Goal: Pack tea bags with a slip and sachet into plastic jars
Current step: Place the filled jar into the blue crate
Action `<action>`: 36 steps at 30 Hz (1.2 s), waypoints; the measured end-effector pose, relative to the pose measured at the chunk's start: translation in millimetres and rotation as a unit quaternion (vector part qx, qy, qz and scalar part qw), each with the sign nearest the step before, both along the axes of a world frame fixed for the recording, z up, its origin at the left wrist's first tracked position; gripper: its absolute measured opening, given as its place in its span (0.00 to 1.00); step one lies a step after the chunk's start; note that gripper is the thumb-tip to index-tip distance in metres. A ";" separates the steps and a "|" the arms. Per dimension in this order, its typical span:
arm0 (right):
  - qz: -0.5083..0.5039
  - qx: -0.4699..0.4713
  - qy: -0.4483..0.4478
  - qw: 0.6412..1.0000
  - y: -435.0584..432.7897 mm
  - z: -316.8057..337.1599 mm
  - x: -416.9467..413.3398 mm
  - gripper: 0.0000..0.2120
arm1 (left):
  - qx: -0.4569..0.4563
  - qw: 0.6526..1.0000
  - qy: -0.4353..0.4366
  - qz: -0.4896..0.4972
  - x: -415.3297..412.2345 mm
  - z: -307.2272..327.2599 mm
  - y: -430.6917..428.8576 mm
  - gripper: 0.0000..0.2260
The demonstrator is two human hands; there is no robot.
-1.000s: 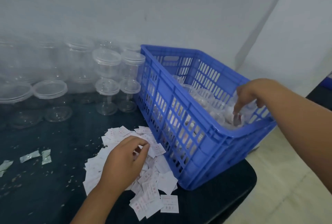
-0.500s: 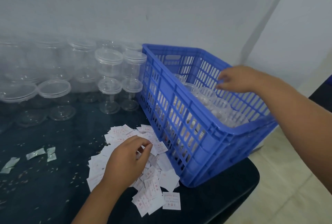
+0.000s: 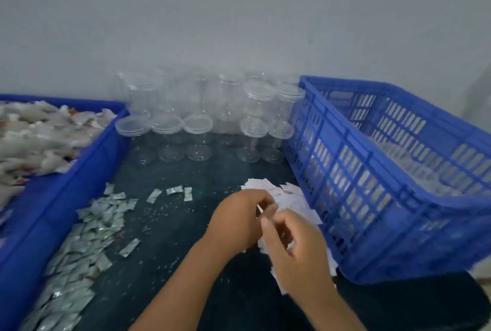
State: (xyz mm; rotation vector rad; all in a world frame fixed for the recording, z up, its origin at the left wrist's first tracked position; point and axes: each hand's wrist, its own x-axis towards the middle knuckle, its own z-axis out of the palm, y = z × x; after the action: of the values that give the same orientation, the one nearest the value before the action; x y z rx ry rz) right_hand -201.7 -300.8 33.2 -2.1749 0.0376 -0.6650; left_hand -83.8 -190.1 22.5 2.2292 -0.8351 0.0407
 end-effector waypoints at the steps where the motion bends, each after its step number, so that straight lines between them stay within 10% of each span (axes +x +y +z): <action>1: 0.007 0.003 0.020 1.000 10.9 -24.8 -0.6 0.16 | 0.003 1.000 0.002 0.021 -2.2 -4.3 16.9 0.05; 6: 0.048 -0.125 0.005 0.991 44.7 -81.5 7.5 0.22 | 0.036 0.987 0.015 0.157 -12.4 -43.8 108.2 0.09; 12: 0.110 0.048 0.201 0.972 80.5 -64.4 91.9 0.06 | -0.042 0.965 0.039 0.255 -6.1 -70.5 145.4 0.12; 20: 0.018 0.134 0.231 0.963 81.5 -28.3 262.8 0.50 | -0.079 0.961 0.046 0.261 1.3 -79.7 146.5 0.16; 25: -0.008 0.179 0.232 0.956 80.4 -39.1 323.1 0.59 | -0.085 0.962 0.042 0.257 0.7 -81.7 148.1 0.21; 30: -0.097 0.066 0.244 0.963 80.5 -38.3 339.3 0.51 | -0.093 0.960 0.044 0.262 4.1 -81.5 151.0 0.22; 36: -0.003 0.219 0.084 0.972 85.8 -31.2 260.5 0.42 | -0.089 0.959 0.042 0.264 3.9 -80.1 152.9 0.26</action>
State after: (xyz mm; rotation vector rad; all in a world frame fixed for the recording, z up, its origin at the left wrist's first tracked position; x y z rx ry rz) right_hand 58.8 -215.0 2.0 -1.7971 0.2564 -0.4252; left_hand -79.8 -37.3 -57.7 2.2012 -0.1638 0.2618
